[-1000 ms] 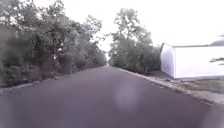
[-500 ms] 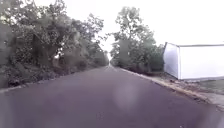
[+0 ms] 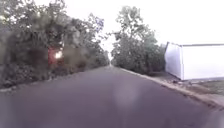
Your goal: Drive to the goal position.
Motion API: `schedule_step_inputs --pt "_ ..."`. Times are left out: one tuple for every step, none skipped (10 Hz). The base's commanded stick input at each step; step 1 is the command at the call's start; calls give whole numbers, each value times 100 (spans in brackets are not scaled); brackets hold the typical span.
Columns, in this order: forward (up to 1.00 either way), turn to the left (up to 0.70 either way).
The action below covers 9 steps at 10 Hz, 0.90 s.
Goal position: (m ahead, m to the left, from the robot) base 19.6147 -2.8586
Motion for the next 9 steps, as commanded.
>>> schedule_step_inputs --pt "100 0" --pt "100 0" --pt "100 0" --pt "100 0" --pt "100 0" --pt "100 0" --pt "100 0" --pt "100 0" --pt "100 0"
